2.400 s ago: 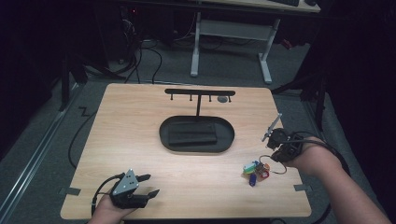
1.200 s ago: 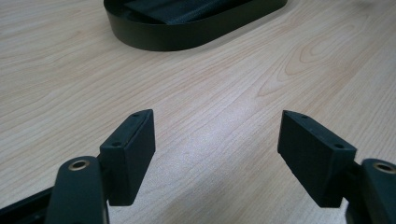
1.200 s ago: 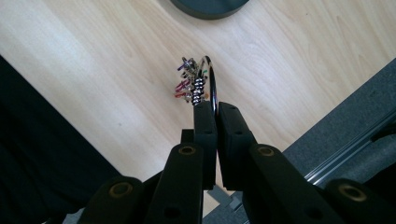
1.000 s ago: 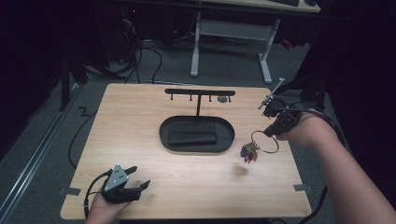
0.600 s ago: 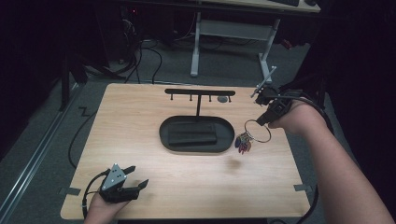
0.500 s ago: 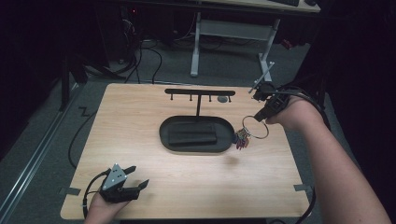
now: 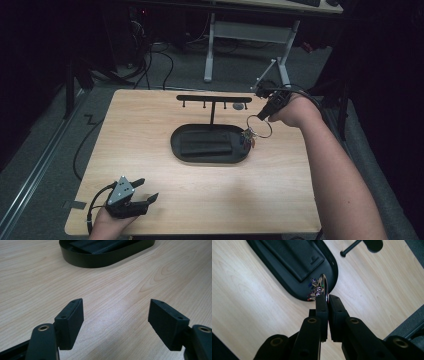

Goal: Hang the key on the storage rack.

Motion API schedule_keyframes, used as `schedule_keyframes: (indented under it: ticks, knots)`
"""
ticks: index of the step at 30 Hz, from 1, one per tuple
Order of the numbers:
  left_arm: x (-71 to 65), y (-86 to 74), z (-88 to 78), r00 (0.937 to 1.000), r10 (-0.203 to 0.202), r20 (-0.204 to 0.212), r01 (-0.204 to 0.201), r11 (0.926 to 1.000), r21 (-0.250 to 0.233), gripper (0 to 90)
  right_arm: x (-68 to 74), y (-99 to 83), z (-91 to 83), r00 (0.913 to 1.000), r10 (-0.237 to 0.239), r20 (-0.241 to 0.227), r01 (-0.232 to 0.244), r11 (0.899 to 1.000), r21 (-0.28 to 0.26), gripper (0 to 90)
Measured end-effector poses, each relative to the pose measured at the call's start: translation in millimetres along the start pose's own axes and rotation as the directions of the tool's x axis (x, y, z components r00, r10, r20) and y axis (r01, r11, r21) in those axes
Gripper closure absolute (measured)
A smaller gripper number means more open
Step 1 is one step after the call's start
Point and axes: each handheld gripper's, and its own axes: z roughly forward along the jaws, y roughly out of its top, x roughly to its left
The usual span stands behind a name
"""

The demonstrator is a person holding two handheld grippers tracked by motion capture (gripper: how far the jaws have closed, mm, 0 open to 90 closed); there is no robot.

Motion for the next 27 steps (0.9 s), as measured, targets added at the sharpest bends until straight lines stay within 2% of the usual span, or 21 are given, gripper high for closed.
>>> schedule_keyframes:
  ticks: [4, 14, 20, 27]
  knots:
    - [-0.9, 0.4, 1.3, 1.0, 0.005, 0.007, -0.005, 1.0, 0.003, 29.4, -3.0, 10.4, 4.5, 0.9999, -0.014, -0.006, 0.014, 1.0, -0.011, 87.8]
    - [-1.0, 0.3, 1.0, 0.9999, 0.009, 0.013, -0.009, 1.0, -0.003, 29.4, -10.9, 34.2, 9.9, 0.9997, -0.024, -0.004, 0.024, 1.0, 0.001, 87.8]
    - [0.4, -0.2, 0.1, 0.9999, 0.004, 0.015, -0.004, 1.0, -0.006, 29.4, -21.2, 41.8, 12.4, 1.0, -0.004, -0.002, 0.004, 1.0, 0.002, 87.8]
    - [1.0, -0.8, 0.5, 0.9999, -0.001, 0.012, 0.001, 0.9999, -0.011, 29.4, -32.3, 45.3, 25.4, 0.9998, 0.019, -0.01, -0.019, 1.0, 0.001, 87.7]
